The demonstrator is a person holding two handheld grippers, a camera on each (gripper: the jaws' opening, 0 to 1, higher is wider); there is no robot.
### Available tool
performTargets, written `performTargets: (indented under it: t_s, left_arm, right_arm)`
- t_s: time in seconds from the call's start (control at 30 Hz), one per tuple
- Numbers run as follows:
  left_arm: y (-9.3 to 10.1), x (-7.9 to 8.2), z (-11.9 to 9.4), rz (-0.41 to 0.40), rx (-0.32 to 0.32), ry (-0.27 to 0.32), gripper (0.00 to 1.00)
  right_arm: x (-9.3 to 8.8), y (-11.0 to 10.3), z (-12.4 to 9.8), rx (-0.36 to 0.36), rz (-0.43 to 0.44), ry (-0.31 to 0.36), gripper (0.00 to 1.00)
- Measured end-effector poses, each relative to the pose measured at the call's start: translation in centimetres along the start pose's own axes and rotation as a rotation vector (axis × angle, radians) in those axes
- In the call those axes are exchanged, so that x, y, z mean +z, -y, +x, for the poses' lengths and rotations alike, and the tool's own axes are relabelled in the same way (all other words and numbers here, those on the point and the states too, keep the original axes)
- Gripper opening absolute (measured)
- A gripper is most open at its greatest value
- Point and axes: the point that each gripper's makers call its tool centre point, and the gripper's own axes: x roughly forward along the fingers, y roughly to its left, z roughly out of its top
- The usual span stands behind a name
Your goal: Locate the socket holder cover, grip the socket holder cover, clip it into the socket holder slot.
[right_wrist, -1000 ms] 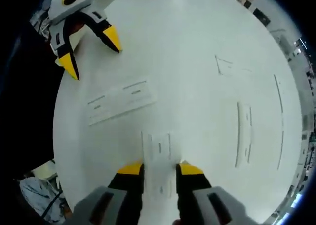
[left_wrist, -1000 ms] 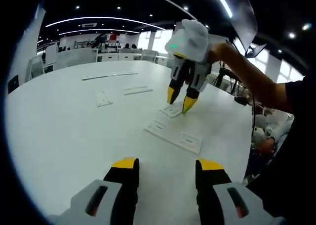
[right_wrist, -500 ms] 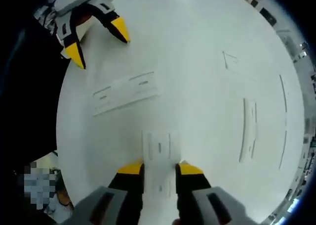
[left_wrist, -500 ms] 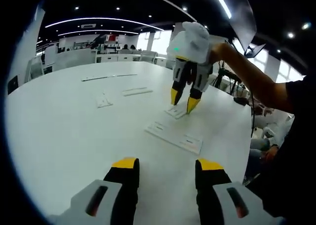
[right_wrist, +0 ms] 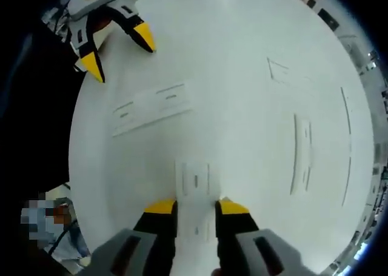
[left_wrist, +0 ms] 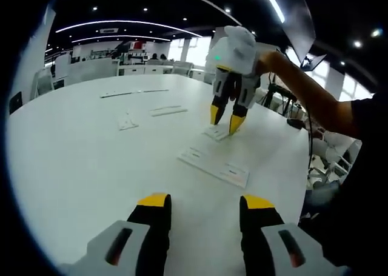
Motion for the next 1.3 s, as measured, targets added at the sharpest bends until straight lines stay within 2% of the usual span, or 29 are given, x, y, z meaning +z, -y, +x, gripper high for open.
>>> performTargets:
  t_s: [0.37,0.9,1.3]
  left_arm:
    - [0.0,0.2,0.5,-0.004,-0.01,0.004,0.45]
    - [-2.1,1.4,1.6,-0.004,0.028,0.017,0.44]
    - [-2.8,2.5,1.4,0.02,0.051,0.047,0.45]
  right_arm:
    - [-1.6,1.6,-0.2,-0.01,0.035,-0.002,0.26]
    - [-3.6,5.3,-0.6,-0.026,0.084,-0.009,0.26]
    - [-4.4,7.4,-1.0,-0.034,0.117,-0.012,0.26]
